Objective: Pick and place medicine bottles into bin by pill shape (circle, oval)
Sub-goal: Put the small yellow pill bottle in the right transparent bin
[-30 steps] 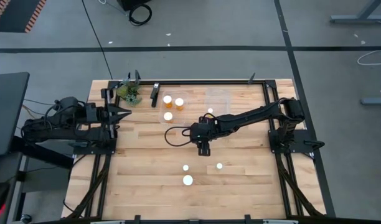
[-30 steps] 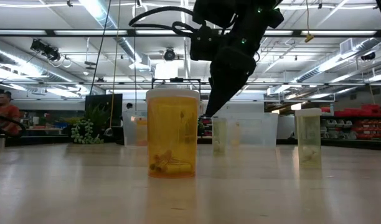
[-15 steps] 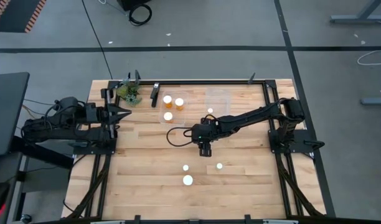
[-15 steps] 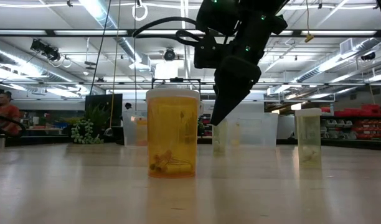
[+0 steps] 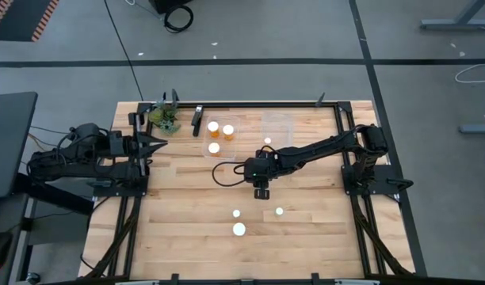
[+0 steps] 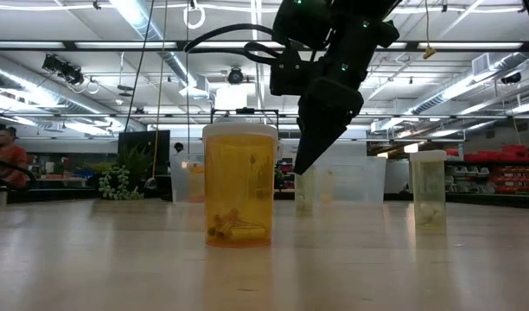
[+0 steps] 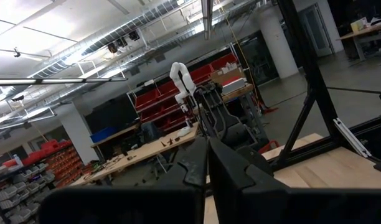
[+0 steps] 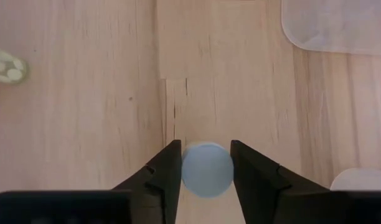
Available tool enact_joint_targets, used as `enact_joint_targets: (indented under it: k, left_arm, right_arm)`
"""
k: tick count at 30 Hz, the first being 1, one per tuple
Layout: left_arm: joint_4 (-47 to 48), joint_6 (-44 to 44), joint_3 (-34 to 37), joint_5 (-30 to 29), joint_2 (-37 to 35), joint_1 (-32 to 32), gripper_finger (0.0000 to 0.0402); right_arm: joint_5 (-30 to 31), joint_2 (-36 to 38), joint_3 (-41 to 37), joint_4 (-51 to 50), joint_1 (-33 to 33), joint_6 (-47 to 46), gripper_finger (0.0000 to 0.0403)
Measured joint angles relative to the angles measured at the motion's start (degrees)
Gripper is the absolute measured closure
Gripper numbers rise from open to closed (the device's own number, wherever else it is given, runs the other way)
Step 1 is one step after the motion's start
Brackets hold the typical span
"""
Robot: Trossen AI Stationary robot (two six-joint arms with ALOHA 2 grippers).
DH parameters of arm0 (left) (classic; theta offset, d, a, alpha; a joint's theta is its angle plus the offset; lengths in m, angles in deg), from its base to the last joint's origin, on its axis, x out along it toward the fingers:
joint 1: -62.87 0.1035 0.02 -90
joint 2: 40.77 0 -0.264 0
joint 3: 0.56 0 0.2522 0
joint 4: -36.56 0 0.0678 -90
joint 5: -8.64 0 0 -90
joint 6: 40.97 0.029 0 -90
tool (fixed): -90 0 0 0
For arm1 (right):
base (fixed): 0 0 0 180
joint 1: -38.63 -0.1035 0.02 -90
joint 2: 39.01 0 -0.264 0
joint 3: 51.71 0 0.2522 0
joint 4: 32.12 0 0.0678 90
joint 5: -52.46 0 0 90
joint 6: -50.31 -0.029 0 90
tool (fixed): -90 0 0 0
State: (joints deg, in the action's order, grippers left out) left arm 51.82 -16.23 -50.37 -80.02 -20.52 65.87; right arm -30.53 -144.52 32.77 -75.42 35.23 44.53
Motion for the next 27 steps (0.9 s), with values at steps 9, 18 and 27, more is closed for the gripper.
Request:
enact_joint_targets:
  k: [9,18,27]
  left_arm:
    - [0.07,0.01,0.0,0.0,0.0,-0.02,0.037]
    - [0.61,0.01,0.0,0.0,0.0,-0.02,0.0377]
    - [0.63,0.01,0.0,0.0,0.0,-0.01,0.0368]
  right_arm:
    - [0.02,0.0,3.61,-4.06,0.81,0.17,0.026]
    - [0.35,0.0,10.67,-12.06,1.72,1.73,0.0263]
    - [0.45,0.07,16.49,-17.67,5.57,4.7,0.0263]
